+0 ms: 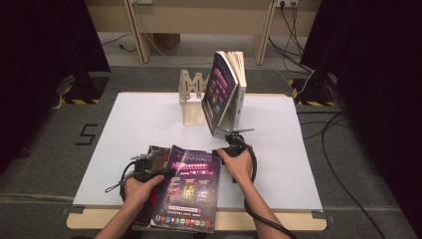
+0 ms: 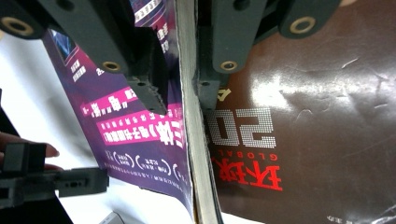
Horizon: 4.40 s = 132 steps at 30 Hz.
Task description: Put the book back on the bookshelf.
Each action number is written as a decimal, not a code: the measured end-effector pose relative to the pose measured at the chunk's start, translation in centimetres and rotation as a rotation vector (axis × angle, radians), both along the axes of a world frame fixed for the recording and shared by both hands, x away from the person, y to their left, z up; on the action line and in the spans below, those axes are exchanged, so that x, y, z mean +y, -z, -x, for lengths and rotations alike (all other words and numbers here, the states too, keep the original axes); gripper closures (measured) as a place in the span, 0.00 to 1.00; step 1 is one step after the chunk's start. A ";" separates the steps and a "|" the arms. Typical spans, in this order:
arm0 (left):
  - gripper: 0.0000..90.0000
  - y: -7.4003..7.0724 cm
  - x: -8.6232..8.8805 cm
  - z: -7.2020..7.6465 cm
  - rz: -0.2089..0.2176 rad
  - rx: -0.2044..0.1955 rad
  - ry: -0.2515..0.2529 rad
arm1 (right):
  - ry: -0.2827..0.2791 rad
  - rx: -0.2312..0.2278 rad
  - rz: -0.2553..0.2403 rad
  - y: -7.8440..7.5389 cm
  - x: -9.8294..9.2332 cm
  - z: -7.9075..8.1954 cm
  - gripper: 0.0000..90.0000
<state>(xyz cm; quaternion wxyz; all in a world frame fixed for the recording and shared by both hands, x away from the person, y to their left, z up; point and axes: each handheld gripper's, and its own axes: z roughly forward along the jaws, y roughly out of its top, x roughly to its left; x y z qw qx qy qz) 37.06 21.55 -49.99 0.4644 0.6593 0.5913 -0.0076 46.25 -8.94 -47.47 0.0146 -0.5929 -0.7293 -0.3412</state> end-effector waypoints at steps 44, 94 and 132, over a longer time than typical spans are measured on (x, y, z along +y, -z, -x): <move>0.69 -0.5 0.1 0.0 -0.062 -0.048 0.004 | -0.086 0.052 -0.191 -2.9 1.1 2.2 0.91; 0.45 -1.2 0.9 -0.1 -0.076 -0.093 -0.032 | -0.014 -0.279 -0.182 -10.6 0.0 4.5 0.94; 0.44 -1.2 0.8 -0.2 -0.070 -0.086 -0.030 | 0.083 -0.459 -0.162 -14.9 -1.4 5.0 0.94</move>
